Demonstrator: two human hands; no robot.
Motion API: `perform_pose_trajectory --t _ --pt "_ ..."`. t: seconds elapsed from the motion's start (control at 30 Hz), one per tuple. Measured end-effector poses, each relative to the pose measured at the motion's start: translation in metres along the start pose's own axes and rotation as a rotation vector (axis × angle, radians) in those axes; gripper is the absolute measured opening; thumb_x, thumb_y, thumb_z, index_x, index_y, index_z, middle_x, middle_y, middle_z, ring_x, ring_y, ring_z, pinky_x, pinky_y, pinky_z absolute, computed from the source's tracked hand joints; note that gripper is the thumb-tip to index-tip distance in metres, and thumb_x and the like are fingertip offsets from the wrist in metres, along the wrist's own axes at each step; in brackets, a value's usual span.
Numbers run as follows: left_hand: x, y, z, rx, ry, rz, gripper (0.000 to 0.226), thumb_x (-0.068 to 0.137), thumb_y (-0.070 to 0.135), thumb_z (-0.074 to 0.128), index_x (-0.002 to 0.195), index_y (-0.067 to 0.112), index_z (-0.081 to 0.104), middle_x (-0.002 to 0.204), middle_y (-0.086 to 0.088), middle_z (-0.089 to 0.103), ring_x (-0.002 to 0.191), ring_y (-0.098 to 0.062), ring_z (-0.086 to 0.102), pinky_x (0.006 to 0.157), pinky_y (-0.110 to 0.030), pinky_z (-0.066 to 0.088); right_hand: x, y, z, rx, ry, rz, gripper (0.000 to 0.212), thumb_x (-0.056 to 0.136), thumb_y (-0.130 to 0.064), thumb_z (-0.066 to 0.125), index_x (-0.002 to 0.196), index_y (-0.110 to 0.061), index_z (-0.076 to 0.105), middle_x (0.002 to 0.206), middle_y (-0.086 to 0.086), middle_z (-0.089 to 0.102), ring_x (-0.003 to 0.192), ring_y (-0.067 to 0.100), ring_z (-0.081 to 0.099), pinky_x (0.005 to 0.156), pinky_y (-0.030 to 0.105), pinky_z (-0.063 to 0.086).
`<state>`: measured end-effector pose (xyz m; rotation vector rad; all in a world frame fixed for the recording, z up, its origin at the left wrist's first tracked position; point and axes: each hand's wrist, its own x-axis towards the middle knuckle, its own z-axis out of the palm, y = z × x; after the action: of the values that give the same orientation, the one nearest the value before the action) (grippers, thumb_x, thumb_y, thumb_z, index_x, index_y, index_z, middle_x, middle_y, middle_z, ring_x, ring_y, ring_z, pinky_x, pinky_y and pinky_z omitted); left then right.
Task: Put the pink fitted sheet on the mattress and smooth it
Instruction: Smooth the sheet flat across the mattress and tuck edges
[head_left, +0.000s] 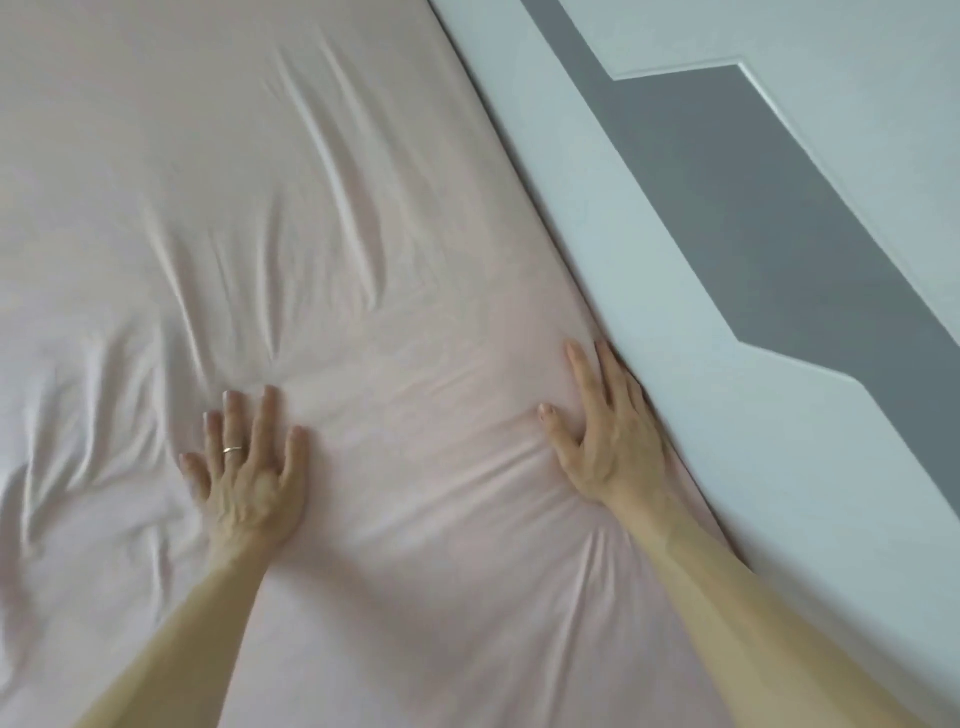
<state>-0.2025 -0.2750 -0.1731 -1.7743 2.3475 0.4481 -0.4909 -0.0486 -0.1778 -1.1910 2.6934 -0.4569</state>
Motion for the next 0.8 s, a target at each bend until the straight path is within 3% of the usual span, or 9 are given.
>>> perform_pose_trajectory --t 0.1,0.2,0.3,0.4,0.5,0.57,0.7,0.8 --pt "-0.015 -0.076 -0.019 0.007 -0.012 -0.176 0.059 0.097 0.064 0.015 0.153 0.047 0.003 0.164 0.01 -0.007 0.15 -0.014 -0.007 0.119 -0.053 -0.005 -0.001 -0.004 0.001 -0.034 -0.003 0.025 0.07 0.097 -0.057 0.041 0.158 -0.029 0.019 0.16 0.012 0.029 0.142 0.029 0.036 0.117 0.038 0.028" --pt "-0.034 -0.12 -0.025 0.012 -0.03 -0.237 0.058 0.098 0.061 0.018 0.153 0.048 0.005 0.164 0.011 -0.006 0.151 -0.015 -0.007 0.118 -0.057 -0.006 -0.007 -0.017 -0.002 -0.171 0.079 0.081 0.061 0.101 -0.048 0.037 0.156 -0.026 0.025 0.157 0.015 0.034 0.131 0.035 0.047 0.104 0.045 0.04" --pt "-0.037 -0.125 -0.028 -0.018 0.028 -0.25 0.058 0.097 0.056 0.018 0.153 0.045 0.005 0.164 0.007 -0.005 0.151 -0.015 -0.007 0.118 -0.058 -0.008 -0.018 -0.047 -0.006 -0.293 0.212 0.147 0.054 0.102 -0.04 0.037 0.152 -0.021 0.036 0.16 0.016 0.027 0.138 0.037 0.038 0.105 0.052 0.034" --pt "-0.035 -0.087 -0.022 -0.064 0.112 -0.057 0.064 0.094 0.055 0.017 0.155 0.04 0.004 0.164 0.006 -0.006 0.15 -0.012 -0.009 0.119 -0.055 -0.007 -0.031 -0.118 0.012 -0.194 0.223 0.001 0.058 0.098 -0.045 0.043 0.152 -0.022 0.039 0.163 0.007 0.026 0.151 0.031 0.02 0.116 0.058 0.014" --pt "-0.057 -0.043 0.005 -0.029 0.056 0.229 0.062 0.096 0.056 0.022 0.154 0.044 0.007 0.163 0.011 -0.003 0.15 -0.011 -0.007 0.12 -0.052 -0.004 -0.059 -0.196 0.049 -0.109 -0.022 -0.265 0.063 0.094 -0.056 0.043 0.152 -0.031 0.037 0.163 0.002 0.026 0.153 0.026 0.014 0.119 0.059 0.011" --pt "-0.071 -0.066 0.015 -0.018 -0.004 0.252 0.059 0.097 0.059 0.024 0.152 0.05 0.005 0.163 0.012 -0.003 0.15 -0.01 -0.008 0.12 -0.053 0.0 -0.079 -0.198 0.066 -0.221 -0.157 -0.345 0.066 0.093 -0.064 0.04 0.153 -0.037 0.032 0.164 0.0 0.022 0.153 0.025 0.013 0.119 0.059 0.013" --pt "-0.085 -0.191 0.003 0.001 0.013 -0.009 0.06 0.094 0.065 0.017 0.15 0.053 0.0 0.163 0.014 -0.007 0.15 -0.012 -0.012 0.121 -0.049 -0.005 -0.104 -0.127 0.047 -0.385 -0.132 -0.248 0.073 0.09 -0.067 0.041 0.153 -0.033 0.035 0.164 0.001 0.022 0.153 0.029 0.013 0.118 0.062 0.012" --pt "-0.081 -0.258 -0.028 -0.045 -0.014 -0.262 0.06 0.096 0.065 0.017 0.15 0.052 -0.004 0.163 0.012 -0.01 0.15 -0.015 -0.015 0.118 -0.055 -0.009 -0.105 -0.13 0.035 -0.425 -0.154 -0.066 0.074 0.088 -0.066 0.036 0.153 -0.029 0.036 0.164 0.002 0.022 0.152 0.036 0.013 0.114 0.068 0.012"
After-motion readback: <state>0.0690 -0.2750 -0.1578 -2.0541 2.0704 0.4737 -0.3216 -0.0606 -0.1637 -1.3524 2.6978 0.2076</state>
